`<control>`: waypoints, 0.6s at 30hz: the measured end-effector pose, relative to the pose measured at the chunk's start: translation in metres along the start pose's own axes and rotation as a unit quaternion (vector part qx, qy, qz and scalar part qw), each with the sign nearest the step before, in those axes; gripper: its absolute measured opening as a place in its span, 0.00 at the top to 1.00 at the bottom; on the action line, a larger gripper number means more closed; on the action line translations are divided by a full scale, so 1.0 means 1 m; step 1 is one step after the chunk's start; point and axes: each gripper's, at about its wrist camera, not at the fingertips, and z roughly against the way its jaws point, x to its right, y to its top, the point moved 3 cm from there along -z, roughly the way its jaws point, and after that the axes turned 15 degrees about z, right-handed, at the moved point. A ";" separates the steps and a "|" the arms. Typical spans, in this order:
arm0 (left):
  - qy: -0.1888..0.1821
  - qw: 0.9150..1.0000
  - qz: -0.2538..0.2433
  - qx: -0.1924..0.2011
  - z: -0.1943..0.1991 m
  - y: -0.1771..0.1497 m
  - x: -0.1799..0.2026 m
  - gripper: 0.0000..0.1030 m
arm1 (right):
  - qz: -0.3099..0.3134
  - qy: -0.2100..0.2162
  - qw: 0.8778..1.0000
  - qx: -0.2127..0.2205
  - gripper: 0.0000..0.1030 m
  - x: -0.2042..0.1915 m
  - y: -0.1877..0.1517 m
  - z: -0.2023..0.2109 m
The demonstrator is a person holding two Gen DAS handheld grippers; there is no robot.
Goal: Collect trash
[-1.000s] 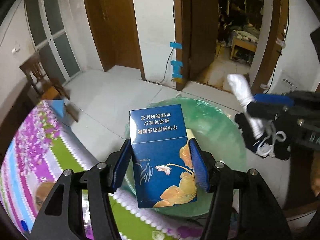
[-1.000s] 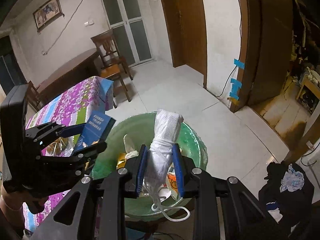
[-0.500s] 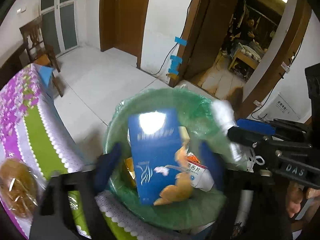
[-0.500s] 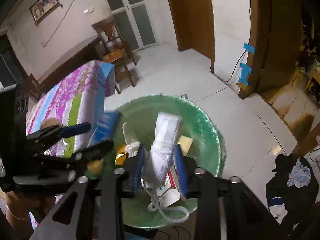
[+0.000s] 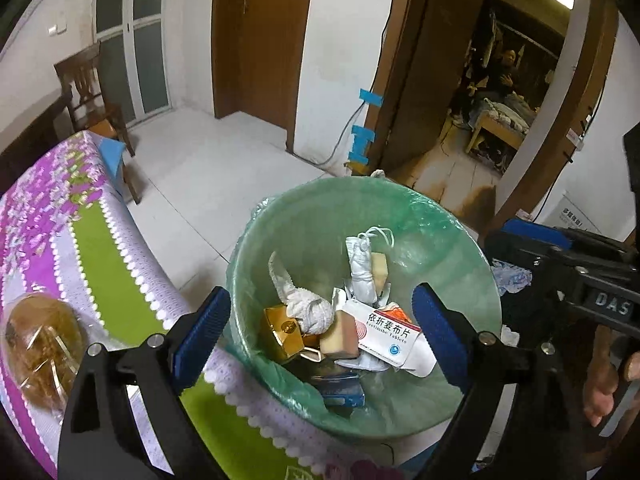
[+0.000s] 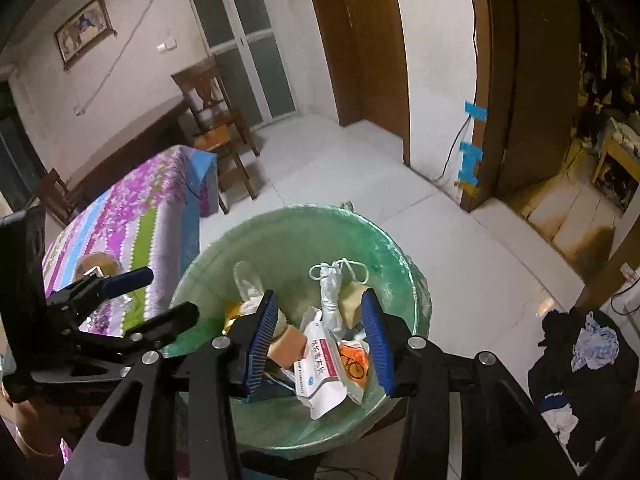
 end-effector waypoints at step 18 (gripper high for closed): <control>0.077 0.969 -0.058 0.229 0.133 -0.090 0.010 0.06 | 0.017 -0.182 0.938 0.294 0.05 -0.083 -0.068 0.164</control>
